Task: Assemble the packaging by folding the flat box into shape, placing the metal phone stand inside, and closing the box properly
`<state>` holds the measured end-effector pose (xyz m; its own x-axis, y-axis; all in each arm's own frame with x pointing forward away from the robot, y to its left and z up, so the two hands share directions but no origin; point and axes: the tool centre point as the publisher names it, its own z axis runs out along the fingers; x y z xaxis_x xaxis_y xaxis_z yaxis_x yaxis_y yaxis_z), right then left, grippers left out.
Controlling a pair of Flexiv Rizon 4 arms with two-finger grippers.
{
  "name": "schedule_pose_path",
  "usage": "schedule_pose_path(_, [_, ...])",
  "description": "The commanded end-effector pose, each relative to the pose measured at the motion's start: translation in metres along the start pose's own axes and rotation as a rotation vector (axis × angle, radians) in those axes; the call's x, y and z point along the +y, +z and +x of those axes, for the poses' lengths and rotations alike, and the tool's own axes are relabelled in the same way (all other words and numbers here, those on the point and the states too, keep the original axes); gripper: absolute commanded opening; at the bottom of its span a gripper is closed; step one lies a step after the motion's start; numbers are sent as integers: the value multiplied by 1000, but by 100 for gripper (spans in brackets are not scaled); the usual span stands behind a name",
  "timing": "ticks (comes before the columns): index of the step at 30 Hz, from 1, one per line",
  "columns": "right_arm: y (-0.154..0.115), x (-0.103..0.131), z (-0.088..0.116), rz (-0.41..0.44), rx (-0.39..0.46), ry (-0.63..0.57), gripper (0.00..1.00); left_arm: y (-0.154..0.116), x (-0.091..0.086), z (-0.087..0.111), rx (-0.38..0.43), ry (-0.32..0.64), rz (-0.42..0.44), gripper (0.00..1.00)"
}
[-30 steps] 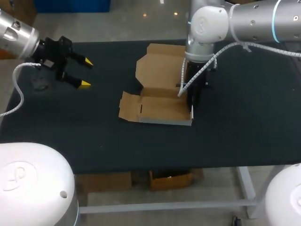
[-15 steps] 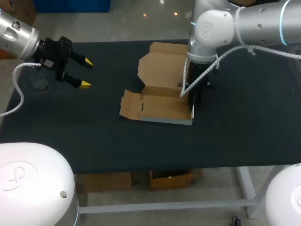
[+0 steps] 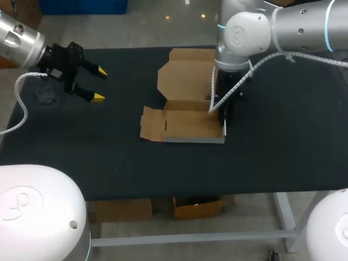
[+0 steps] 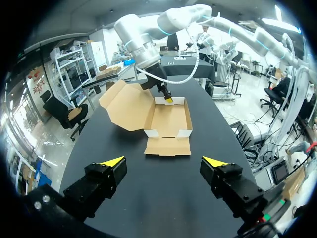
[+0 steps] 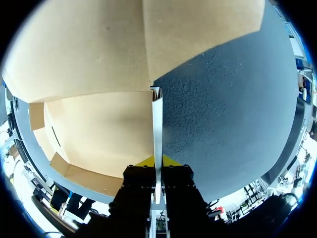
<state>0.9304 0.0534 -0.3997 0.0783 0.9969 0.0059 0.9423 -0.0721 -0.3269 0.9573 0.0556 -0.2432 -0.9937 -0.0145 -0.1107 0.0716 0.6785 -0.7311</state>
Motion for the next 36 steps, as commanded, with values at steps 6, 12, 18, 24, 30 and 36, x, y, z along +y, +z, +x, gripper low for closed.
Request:
schedule_pose_path(6, [5,5,2,-4,7,-3,8,-1,0,0,3,-1,-3,100])
schedule_pose_path(12, [5,4,2,-36,21,7,9,-1,0,0,3,-1,-3,100])
schedule_pose_path(18, [3,0,0,-94,44,28,9,-1,0,0,3,-1,-3,100])
schedule_pose_path(24, [3,-3,-2,-146,69,47,10,-1,0,0,3,-1,-3,100])
schedule_pose_path(30, [5,-4,-2,-175,86,55,11,-1,0,0,3,-1,-3,100])
schedule_pose_path(36, [6,-1,-1,-202,95,55,12,-1,0,0,3,-1,-3,100])
